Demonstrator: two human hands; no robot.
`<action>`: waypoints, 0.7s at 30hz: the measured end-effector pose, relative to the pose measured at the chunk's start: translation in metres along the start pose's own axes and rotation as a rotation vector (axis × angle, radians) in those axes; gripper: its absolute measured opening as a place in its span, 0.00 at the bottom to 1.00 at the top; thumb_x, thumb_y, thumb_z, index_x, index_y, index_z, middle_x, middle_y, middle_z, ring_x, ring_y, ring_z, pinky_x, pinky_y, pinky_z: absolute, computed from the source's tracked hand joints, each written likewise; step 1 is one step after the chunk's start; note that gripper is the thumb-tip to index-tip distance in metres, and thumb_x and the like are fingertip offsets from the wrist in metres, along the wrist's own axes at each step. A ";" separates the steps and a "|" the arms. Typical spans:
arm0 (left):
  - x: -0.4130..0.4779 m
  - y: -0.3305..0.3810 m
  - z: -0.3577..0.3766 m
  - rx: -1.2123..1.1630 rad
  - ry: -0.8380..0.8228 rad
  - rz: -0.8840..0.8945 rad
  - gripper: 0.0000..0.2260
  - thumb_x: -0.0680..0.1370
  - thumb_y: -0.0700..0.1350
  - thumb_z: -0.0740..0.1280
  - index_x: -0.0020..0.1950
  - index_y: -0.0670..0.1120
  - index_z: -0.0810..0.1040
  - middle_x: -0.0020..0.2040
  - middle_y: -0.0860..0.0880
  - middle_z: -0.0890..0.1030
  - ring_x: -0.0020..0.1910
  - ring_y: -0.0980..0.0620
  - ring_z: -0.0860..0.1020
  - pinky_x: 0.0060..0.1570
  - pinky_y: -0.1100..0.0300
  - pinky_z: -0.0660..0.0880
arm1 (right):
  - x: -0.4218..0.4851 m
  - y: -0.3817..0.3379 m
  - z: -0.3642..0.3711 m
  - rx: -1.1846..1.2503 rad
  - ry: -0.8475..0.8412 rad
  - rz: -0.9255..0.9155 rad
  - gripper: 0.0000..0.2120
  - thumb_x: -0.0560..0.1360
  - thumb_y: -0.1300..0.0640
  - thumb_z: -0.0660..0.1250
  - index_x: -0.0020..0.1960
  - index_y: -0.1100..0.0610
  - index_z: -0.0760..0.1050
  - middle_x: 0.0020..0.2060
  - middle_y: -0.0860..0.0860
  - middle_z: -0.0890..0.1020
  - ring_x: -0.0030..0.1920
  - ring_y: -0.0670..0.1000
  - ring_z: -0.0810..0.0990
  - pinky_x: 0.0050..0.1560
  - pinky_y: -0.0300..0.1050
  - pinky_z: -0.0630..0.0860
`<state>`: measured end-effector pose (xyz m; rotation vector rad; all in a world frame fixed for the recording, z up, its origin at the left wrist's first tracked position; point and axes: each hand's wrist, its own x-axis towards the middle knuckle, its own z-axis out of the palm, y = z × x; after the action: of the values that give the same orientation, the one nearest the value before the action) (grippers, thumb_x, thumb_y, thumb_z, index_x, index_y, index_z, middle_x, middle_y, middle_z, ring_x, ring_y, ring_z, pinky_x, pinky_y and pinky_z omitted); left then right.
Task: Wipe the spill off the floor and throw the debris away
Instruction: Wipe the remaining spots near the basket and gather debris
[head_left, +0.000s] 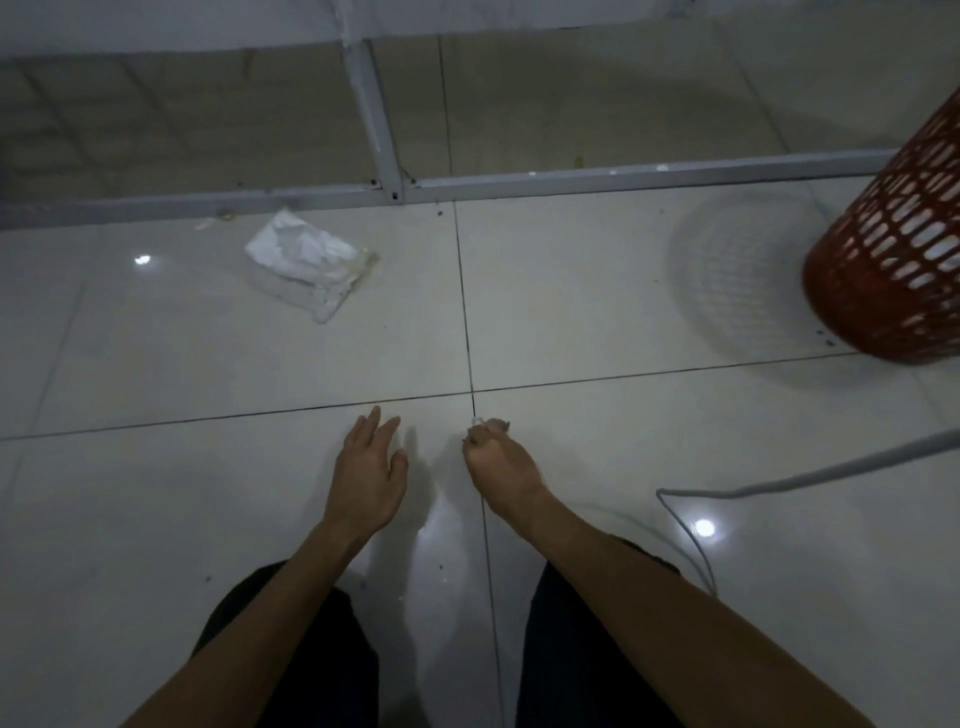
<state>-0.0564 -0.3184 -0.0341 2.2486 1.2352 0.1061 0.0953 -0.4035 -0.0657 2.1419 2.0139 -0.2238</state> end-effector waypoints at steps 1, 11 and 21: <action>-0.003 0.001 0.001 -0.008 -0.012 -0.006 0.20 0.79 0.40 0.60 0.70 0.40 0.65 0.74 0.38 0.61 0.74 0.40 0.58 0.73 0.49 0.55 | -0.004 -0.007 -0.003 -0.039 -0.004 -0.010 0.16 0.69 0.70 0.65 0.57 0.67 0.75 0.55 0.63 0.78 0.58 0.62 0.75 0.64 0.51 0.70; -0.031 0.021 -0.024 -0.108 -0.070 -0.039 0.20 0.78 0.41 0.61 0.70 0.43 0.66 0.73 0.42 0.64 0.72 0.44 0.61 0.71 0.54 0.57 | -0.032 -0.037 -0.031 0.907 -0.144 0.251 0.08 0.76 0.66 0.63 0.48 0.67 0.80 0.47 0.62 0.82 0.47 0.57 0.80 0.43 0.40 0.71; -0.024 0.100 -0.098 -0.201 0.018 0.141 0.19 0.77 0.39 0.63 0.68 0.41 0.69 0.68 0.42 0.71 0.67 0.46 0.69 0.66 0.60 0.61 | -0.056 0.029 -0.155 2.010 0.180 0.575 0.06 0.75 0.67 0.65 0.49 0.59 0.78 0.45 0.58 0.82 0.42 0.53 0.81 0.45 0.47 0.81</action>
<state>-0.0271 -0.3359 0.1042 2.1606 1.0253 0.2908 0.1173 -0.4223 0.0995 3.2893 0.6036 -2.8469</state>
